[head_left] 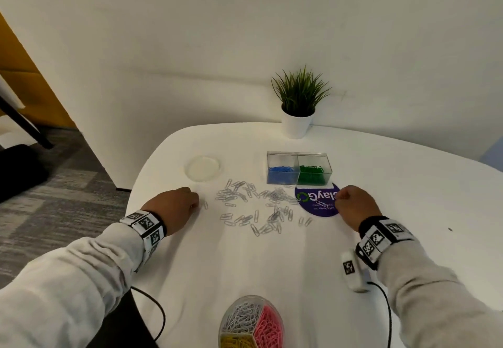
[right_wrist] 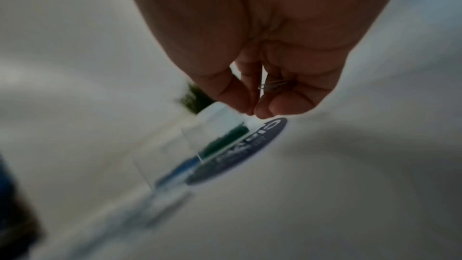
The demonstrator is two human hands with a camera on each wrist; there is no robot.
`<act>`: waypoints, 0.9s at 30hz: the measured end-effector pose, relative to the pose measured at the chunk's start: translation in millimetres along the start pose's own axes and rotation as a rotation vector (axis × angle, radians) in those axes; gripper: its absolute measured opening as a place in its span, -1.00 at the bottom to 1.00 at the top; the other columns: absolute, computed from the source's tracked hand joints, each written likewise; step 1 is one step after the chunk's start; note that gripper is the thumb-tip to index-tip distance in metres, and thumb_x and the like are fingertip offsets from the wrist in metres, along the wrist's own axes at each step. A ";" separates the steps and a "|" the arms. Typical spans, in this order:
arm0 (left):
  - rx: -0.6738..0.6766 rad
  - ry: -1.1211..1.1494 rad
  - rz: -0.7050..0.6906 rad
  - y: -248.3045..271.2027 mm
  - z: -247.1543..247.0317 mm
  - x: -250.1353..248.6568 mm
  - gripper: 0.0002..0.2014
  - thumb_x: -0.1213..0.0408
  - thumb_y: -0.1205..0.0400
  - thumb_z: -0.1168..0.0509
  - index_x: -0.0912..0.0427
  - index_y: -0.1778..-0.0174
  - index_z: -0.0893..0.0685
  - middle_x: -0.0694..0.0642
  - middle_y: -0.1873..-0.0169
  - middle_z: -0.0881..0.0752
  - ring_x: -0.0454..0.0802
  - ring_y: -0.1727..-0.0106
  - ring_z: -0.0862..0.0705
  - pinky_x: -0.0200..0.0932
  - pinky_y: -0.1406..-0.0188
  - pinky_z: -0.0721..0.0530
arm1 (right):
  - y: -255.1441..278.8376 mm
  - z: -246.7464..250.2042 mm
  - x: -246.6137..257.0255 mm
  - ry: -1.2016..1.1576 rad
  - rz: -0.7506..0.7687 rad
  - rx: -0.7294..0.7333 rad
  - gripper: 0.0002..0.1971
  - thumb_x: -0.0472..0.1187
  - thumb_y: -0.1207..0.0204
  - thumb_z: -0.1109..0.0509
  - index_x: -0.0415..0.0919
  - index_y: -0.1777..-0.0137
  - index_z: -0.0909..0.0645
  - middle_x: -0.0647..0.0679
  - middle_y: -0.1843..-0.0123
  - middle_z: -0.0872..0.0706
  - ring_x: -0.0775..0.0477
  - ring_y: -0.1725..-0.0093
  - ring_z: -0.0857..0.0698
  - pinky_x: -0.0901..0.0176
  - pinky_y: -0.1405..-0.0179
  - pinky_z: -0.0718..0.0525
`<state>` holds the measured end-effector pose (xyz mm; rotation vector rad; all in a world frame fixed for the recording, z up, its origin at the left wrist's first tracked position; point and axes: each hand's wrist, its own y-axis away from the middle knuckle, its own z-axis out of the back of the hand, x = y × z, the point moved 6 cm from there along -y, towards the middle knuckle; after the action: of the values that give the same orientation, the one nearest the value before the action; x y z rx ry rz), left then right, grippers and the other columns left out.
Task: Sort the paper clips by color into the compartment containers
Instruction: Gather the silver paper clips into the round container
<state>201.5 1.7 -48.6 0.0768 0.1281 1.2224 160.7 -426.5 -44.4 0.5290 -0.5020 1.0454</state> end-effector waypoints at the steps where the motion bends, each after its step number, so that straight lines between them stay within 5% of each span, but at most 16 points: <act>1: -0.013 -0.012 0.002 1.8 0.4 -1.7 -0.86 0.12 -0.73 -0.09 -0.08 0.11 -0.50 -0.05 0.09 -0.59 0.05 0.02 -0.64 -0.06 -0.04 -0.59 | -2.6 -4.9 4.6 0.151 0.065 0.030 -0.92 -0.22 -0.55 -0.39 -0.14 -0.02 -0.63 -0.10 -0.04 -0.70 -0.17 -0.10 -0.66 0.10 -0.05 -0.59; 4: -0.029 -0.010 0.035 7.5 4.3 -7.0 -0.90 0.15 -0.68 -0.11 -0.06 0.16 -0.45 -0.03 0.11 -0.63 0.05 0.07 -0.63 -0.09 0.04 -0.59 | -5.6 -22.1 19.8 0.391 0.242 0.117 -0.75 -0.08 -0.60 -0.43 -0.10 -0.23 -0.62 -0.13 -0.18 -0.64 -0.12 -0.17 -0.63 0.23 -0.03 -0.52; 7: -0.092 0.227 0.199 16.1 12.8 1.6 -0.91 0.14 -0.56 -0.30 0.02 0.22 -0.57 -0.07 0.25 -0.67 -0.04 0.20 -0.62 -0.15 0.21 -0.57 | -2.9 -32.8 32.7 0.534 0.355 0.131 -0.85 -0.13 -0.68 -0.30 -0.16 -0.12 -0.59 -0.17 -0.18 -0.66 -0.08 -0.06 -0.61 0.25 0.05 -0.48; 11: -0.099 1.156 0.511 26.2 9.7 21.4 -0.93 0.43 -0.59 -0.35 0.26 0.21 -0.68 0.17 0.32 -0.69 0.04 0.36 -0.64 -0.19 0.46 -0.63 | -1.5 -33.3 36.5 0.627 0.413 0.141 -0.87 -0.17 -0.65 -0.27 -0.17 0.11 -0.48 -0.09 0.06 -0.68 -0.05 0.11 -0.57 0.21 0.23 -0.44; 13: -0.067 1.621 0.589 29.9 5.2 21.2 -0.87 0.51 -0.63 -0.26 0.25 0.08 -0.69 0.16 0.33 -0.62 0.03 0.41 -0.61 -0.24 0.51 -0.65 | -0.5 -22.7 38.4 0.469 0.413 0.095 -0.91 -0.21 -0.60 -0.33 -0.18 0.14 -0.55 -0.07 0.16 -0.68 -0.05 0.18 -0.60 0.19 0.33 -0.47; 17: -0.040 1.952 0.671 29.8 2.4 25.4 -0.78 0.50 -0.60 -0.11 0.34 0.09 -0.69 0.16 0.38 -0.58 0.05 0.40 -0.57 -0.25 0.47 -0.71 | 4.9 -15.4 40.5 -0.046 0.185 0.110 -0.79 -0.43 -0.55 -0.14 -0.31 0.05 -0.62 -0.18 0.28 -0.66 -0.06 0.40 -0.54 0.16 0.45 -0.47; 19: -0.011 1.949 0.716 29.4 -1.4 23.7 -0.78 0.48 -0.56 -0.06 0.31 0.21 -0.62 0.19 0.39 -0.59 0.06 0.39 -0.56 -0.26 0.54 -0.65 | 11.7 -23.7 46.9 -0.020 0.158 0.195 -0.77 -0.46 -0.52 -0.13 -0.30 0.07 -0.62 -0.18 0.27 -0.60 -0.08 0.38 -0.53 0.14 0.42 -0.45; 22: 0.040 1.656 0.675 22.0 -6.6 23.1 -0.86 0.47 -0.57 -0.18 0.25 0.26 -0.60 0.18 0.38 -0.56 0.01 0.46 -0.52 -0.25 0.56 -0.50 | 24.9 -41.4 60.4 0.450 0.368 0.317 -0.87 -0.28 -0.60 -0.29 -0.15 -0.05 -0.65 0.00 0.00 -0.68 -0.07 0.01 -0.67 0.16 0.13 -0.55; 24: 0.084 1.194 0.534 15.5 -2.9 23.2 -0.93 0.42 -0.60 -0.34 0.25 0.18 -0.70 0.14 0.33 -0.61 0.00 0.42 -0.53 -0.20 0.46 -0.48 | 28.9 -47.9 52.3 0.539 0.439 0.351 -0.89 -0.16 -0.59 -0.35 0.02 -0.07 -0.61 0.14 0.00 -0.60 0.03 -0.03 -0.61 0.25 0.05 -0.48; 27: 0.109 0.489 0.252 10.8 5.6 12.0 -0.90 0.22 -0.62 -0.39 0.09 -0.02 -0.75 -0.06 0.16 -0.65 -0.06 0.12 -0.64 -0.26 0.14 -0.49 | 33.8 -51.0 46.5 0.605 0.492 0.333 -0.96 -0.10 -0.62 -0.33 0.00 -0.02 -0.59 0.15 0.05 -0.58 0.05 0.00 -0.60 0.30 0.10 -0.43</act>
<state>196.3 16.7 -42.4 -0.1162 0.6270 1.4672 156.4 -349.9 -49.2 0.3543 0.0965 1.7003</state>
